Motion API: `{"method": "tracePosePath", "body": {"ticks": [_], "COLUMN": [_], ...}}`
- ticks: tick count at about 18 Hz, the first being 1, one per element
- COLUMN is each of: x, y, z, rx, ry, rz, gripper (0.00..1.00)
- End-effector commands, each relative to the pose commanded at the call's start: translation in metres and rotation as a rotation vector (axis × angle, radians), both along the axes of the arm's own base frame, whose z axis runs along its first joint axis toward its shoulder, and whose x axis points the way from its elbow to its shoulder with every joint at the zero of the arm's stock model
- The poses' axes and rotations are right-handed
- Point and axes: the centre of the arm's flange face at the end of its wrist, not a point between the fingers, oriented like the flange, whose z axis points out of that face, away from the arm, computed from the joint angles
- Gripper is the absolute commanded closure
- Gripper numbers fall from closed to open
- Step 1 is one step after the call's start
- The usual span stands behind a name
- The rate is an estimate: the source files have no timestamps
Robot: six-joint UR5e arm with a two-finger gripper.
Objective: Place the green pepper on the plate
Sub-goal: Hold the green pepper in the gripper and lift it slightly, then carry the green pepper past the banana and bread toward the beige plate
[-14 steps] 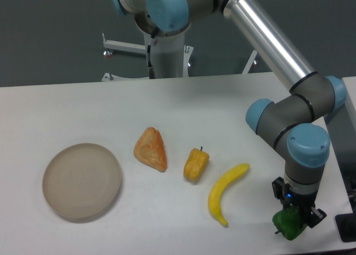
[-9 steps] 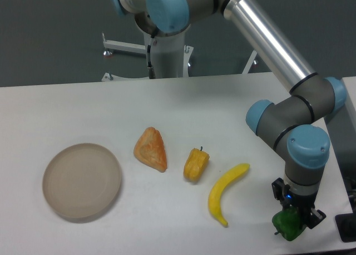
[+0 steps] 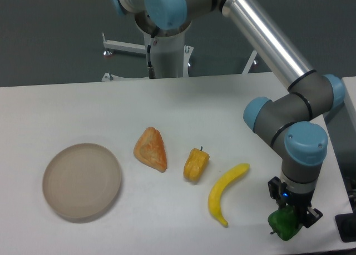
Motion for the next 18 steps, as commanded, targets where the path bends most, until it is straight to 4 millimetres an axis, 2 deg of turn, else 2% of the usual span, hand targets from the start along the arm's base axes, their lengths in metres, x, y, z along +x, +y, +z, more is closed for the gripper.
{"method": "tracePosePath", "body": {"ticks": [2,4,6,9,14,18], "x": [0.017,0.049,0.071,0.124,0.231,0.297], "y": [-0.008,-0.005,-0.014,-0.016,-0.018,-0.011], "z": [0.017,0.034,0.047,0.061,0.052,0.045], "rx": [-0.006,-0.015,-0.015,-0.014,-0.029,-0.016], "ry": [-0.023,-0.042,-0.059,-0.087,-0.187,-0.301], "rz": [0.033,0.034,0.066,0.098,0.226,0.332], "gripper": [0.76,0.76,0.76,0.76,0.76,0.76]}}
